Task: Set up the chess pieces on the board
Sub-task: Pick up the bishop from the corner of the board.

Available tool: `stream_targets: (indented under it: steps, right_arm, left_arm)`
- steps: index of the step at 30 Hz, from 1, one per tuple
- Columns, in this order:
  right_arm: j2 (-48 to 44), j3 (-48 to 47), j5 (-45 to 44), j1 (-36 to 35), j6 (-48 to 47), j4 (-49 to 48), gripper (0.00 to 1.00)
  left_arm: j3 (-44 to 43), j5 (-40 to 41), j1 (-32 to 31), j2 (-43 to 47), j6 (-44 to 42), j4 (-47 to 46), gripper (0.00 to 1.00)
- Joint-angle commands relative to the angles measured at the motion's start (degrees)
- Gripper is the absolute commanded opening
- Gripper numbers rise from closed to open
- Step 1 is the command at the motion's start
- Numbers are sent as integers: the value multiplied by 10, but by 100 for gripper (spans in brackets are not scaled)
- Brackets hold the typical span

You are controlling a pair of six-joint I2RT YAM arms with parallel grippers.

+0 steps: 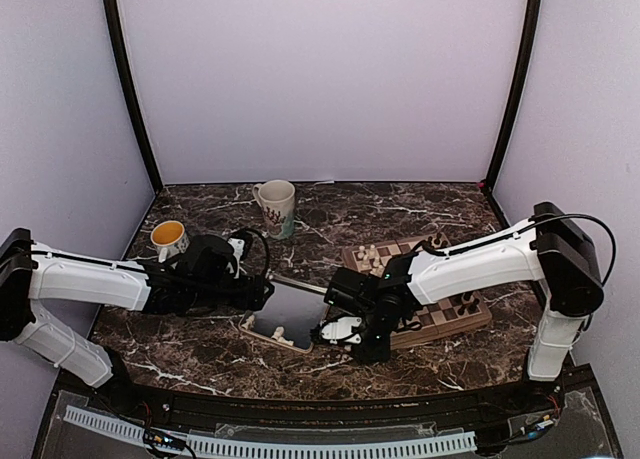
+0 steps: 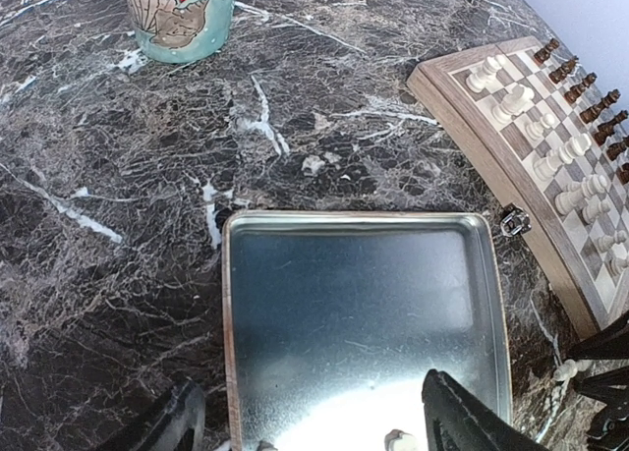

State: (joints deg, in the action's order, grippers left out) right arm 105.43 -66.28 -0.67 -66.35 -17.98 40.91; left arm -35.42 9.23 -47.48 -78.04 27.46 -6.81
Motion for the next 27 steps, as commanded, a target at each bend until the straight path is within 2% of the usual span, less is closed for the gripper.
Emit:
stream_targets:
  steps: [1, 10, 20, 27]
  right_arm:
    - [8, 20, -10, 3, -1, 48, 30]
    - [21, 12, -22, 5, 3, 40, 14]
    - [1, -16, 2, 29, -6, 33, 8]
    - [-35, -30, 22, 30, -24, 23, 7]
  left_arm:
    - [-7, -5, -1, -3, -7, -12, 78]
    - [-9, -14, -1, -2, -11, -18, 78]
    - [-28, -61, -1, -16, -23, -32, 77]
    - [-45, -149, -1, -45, 22, -65, 74]
